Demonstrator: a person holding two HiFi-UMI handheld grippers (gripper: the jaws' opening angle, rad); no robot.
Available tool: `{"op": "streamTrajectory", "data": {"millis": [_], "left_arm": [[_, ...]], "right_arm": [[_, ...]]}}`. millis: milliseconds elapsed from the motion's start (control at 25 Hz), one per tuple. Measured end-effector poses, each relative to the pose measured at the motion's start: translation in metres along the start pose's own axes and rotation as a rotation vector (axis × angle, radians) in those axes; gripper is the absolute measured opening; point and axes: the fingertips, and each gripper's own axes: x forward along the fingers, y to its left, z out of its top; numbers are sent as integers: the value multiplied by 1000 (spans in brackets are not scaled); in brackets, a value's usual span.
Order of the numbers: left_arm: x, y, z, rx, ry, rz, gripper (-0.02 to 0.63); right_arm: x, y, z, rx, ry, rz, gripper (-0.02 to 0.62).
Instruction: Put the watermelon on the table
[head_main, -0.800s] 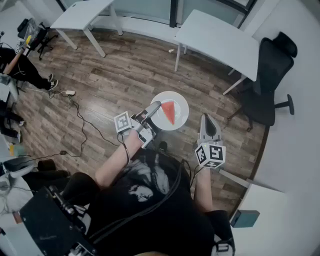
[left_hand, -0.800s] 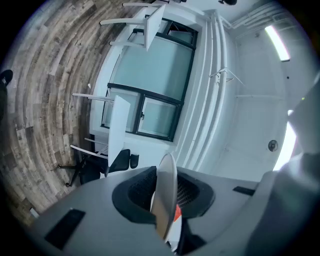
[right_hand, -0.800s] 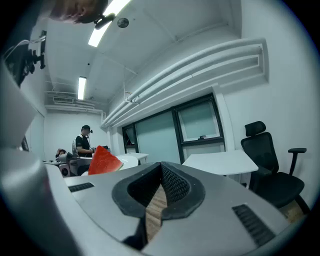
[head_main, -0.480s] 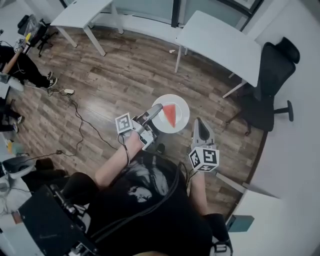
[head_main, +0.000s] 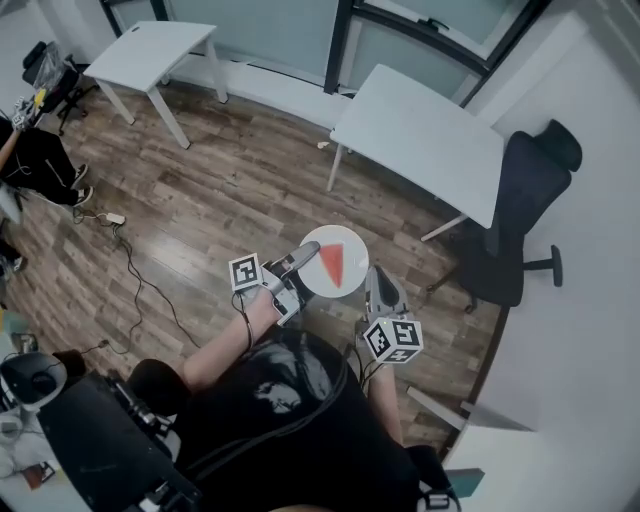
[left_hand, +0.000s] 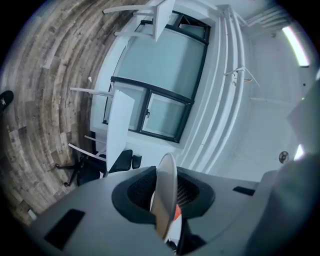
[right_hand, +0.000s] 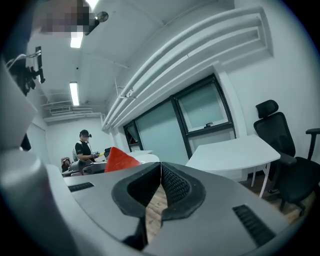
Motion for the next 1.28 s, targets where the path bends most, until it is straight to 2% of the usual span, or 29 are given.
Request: {"op": "streamTrajectory", "data": {"millis": [280,480,720,840,1040,1160,1280], "left_arm": [[61,-14,50,34,100,-32,71],[97,5,76,-58,84,-7,71],[165,40,120,-24,87,53,71],[214,52,151,-2,95,68,71],[302,59,198,6,91,2,71],[346,79,232,37,63,17,71],[366,110,260,13,4,43,71]], "right_arm": [[67,-27,48,-69,-40,-57,12],[95,-56,47,64,-31,-89,12],[156,-128,57,67,15,-92,12],[199,-169,78,65,14,-74,12],[275,-233,121,75,31,-17,11],[317,-257,141,33,58,41,12],[341,-274,142,11,98,70,12]]}}
